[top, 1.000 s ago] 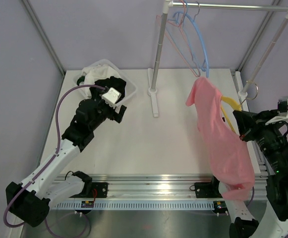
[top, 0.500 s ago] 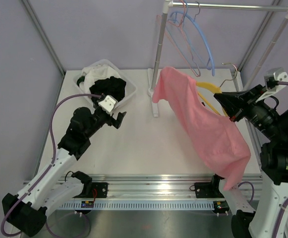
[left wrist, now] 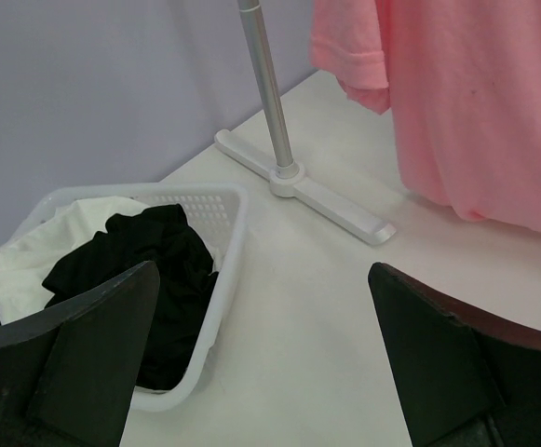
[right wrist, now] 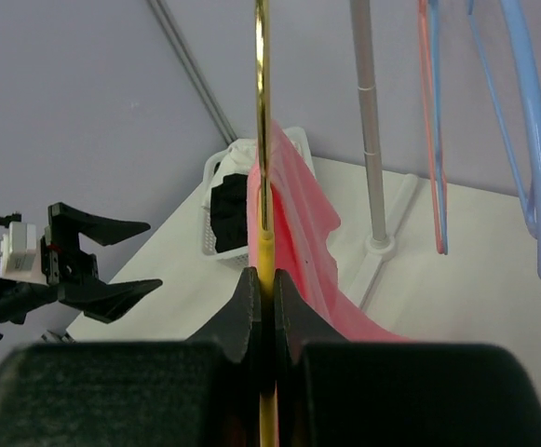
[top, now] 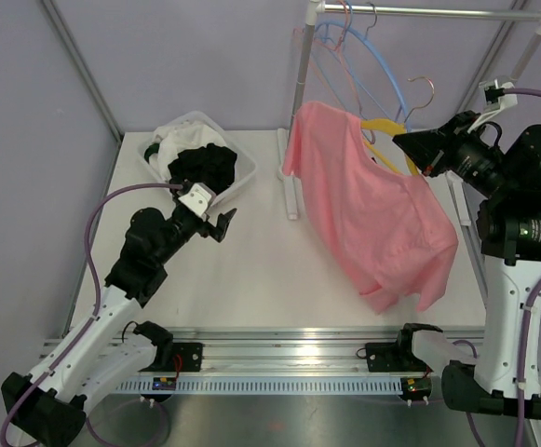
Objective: Remove the t-shirt from the hanger
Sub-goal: Grab a hanger with a tshirt on it with the right arm, then remove the tshirt from the hanger
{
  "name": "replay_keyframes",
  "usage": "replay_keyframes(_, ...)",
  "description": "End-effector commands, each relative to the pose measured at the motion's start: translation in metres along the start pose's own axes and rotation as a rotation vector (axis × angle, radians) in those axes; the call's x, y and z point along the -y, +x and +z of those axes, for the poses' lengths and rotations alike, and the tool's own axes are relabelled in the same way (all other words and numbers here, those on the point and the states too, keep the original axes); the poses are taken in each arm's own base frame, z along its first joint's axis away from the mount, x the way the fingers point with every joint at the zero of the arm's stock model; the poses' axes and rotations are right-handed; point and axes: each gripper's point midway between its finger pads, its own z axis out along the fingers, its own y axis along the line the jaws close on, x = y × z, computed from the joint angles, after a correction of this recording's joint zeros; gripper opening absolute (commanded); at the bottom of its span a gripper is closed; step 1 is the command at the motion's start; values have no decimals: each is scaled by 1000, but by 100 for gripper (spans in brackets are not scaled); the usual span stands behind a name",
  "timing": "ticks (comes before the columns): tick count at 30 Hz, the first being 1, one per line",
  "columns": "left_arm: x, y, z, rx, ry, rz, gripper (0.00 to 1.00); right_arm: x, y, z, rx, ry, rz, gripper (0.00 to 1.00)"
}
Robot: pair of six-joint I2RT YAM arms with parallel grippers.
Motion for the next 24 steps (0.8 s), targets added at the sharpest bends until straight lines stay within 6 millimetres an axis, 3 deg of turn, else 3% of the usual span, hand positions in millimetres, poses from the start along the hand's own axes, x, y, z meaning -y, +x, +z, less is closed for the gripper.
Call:
replay_keyframes(1, -1, -18, 3, 67, 3, 23, 99, -21, -38, 0, 120, -12, -64, 0)
replay_keyframes(2, -2, -17, 4, 63, 1, 22, 99, -24, -40, 1, 120, -16, -79, 0)
replay_keyframes(3, -2, -17, 4, 63, 0, 25, 99, -12, -41, 8, 122, 33, -76, 0)
replay_keyframes(8, -3, -16, 4, 61, -6, 25, 99, -39, -27, 48, 37, -11, -108, 0)
replay_keyframes(9, -3, -16, 4, 61, -8, 25, 99, -31, -23, 60, 24, 21, -103, 0)
replay_keyframes(12, -4, -17, 3, 66, -12, 26, 99, -36, -21, 80, 19, 55, -114, 0)
replay_keyframes(16, -1, -21, -1, 93, 2, 38, 99, -65, -16, 106, 5, 58, -168, 0)
replay_keyframes(17, 2, -19, -2, 94, 12, 42, 99, -57, -7, 122, -21, 120, -201, 0)
replay_keyframes(18, 4, -19, -3, 102, 21, 48, 99, -72, 0, 128, -38, 98, -215, 0)
replay_keyframes(24, 11, -28, -18, 186, 39, 77, 99, -86, 8, 154, -43, 93, -246, 0)
